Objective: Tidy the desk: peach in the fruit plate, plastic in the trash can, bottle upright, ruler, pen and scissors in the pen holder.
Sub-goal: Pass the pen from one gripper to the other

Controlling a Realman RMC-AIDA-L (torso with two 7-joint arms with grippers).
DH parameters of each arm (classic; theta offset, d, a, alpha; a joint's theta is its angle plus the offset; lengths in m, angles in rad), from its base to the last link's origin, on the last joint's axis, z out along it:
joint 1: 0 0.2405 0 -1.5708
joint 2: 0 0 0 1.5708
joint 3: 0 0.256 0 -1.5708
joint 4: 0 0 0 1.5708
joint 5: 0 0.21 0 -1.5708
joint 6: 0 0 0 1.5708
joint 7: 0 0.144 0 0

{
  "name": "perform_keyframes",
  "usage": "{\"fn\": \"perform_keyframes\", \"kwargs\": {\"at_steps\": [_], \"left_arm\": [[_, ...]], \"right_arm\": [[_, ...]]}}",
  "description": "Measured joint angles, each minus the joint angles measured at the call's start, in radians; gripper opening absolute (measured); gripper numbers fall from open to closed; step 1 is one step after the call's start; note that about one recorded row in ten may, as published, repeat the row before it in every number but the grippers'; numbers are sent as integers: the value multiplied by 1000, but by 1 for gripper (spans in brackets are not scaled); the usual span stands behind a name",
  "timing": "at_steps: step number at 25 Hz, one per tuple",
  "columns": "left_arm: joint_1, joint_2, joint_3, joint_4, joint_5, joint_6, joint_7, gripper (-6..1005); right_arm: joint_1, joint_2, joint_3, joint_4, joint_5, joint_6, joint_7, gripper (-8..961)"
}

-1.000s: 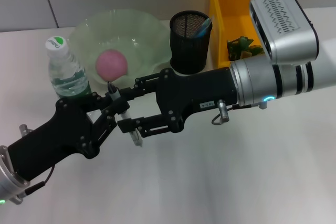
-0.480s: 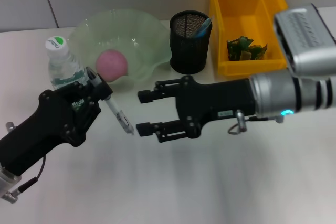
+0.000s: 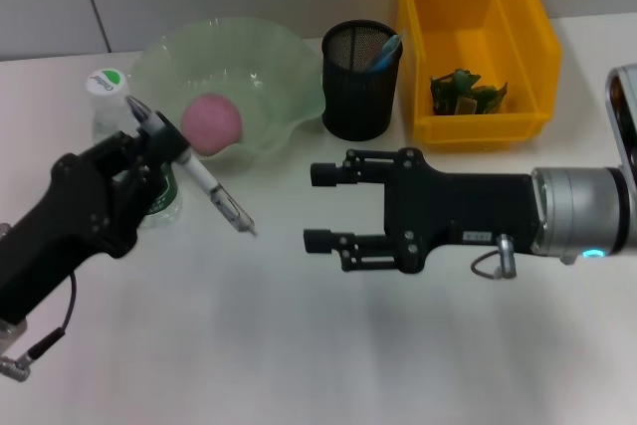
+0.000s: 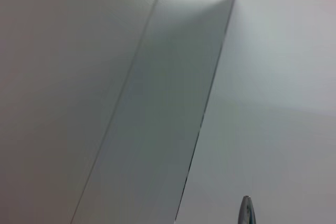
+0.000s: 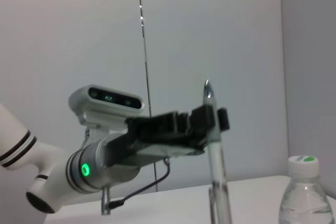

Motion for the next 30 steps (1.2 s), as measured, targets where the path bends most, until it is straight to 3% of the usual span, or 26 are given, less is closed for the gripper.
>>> {"fn": "perform_keyframes", "kwargs": {"at_steps": [8, 16, 22, 30], "left_arm": [[-9, 0, 23, -32, -116, 34, -156, 145], [-48, -1, 35, -68, -168, 38, -265, 145], [-91, 0, 36, -86, -241, 34, -355, 145], [-125, 0, 39, -123, -285, 29, -416, 145]], "right_arm": [[-25, 3, 1, 77, 21, -29, -153, 690], [-34, 7, 1, 227, 165, -52, -406, 689], [2, 14, -3, 392, 286, -88, -637, 689], [67, 14, 27, 526, 326, -119, -785, 688]]}}
